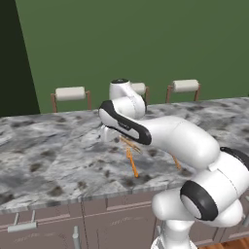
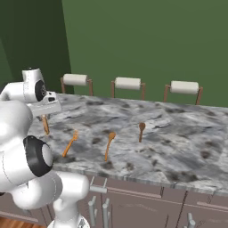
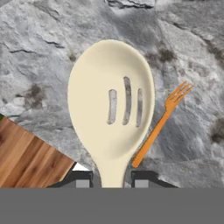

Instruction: Organize the utensils by type. Pick up the wooden spoons from the counter and place them in the open cabinet. Then pick up the metallic utensils from the counter and place them in the open drawer.

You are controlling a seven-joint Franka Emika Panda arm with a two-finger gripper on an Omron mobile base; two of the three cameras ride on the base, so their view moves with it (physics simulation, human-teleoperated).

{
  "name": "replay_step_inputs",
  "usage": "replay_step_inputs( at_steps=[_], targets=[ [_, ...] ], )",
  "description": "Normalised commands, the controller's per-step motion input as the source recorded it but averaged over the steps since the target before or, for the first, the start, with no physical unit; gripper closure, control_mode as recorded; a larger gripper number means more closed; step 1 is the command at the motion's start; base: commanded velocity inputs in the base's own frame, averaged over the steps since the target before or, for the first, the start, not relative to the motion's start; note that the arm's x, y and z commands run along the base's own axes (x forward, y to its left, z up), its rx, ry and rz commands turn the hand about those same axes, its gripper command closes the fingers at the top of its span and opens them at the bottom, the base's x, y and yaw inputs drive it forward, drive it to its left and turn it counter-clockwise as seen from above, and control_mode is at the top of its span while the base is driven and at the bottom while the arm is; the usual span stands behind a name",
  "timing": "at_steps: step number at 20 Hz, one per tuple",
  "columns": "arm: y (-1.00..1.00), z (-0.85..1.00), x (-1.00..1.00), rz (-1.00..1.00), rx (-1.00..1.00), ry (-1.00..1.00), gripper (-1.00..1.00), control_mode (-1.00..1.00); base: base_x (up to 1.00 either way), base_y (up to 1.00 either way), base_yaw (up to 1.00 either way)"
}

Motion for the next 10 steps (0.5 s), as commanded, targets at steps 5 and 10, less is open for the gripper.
replay_step_inputs(
  at_steps=[5,10],
  targets=[
    [-0.02,0.05,-0.08,0.03,0.0,0.0,1.0,1.0,0.0,0.0,0.0],
    [0.0,0.0,0.0,0.0,0.0,0.0,1.0,1.0,-0.15,-0.2,0.0]
  ],
)
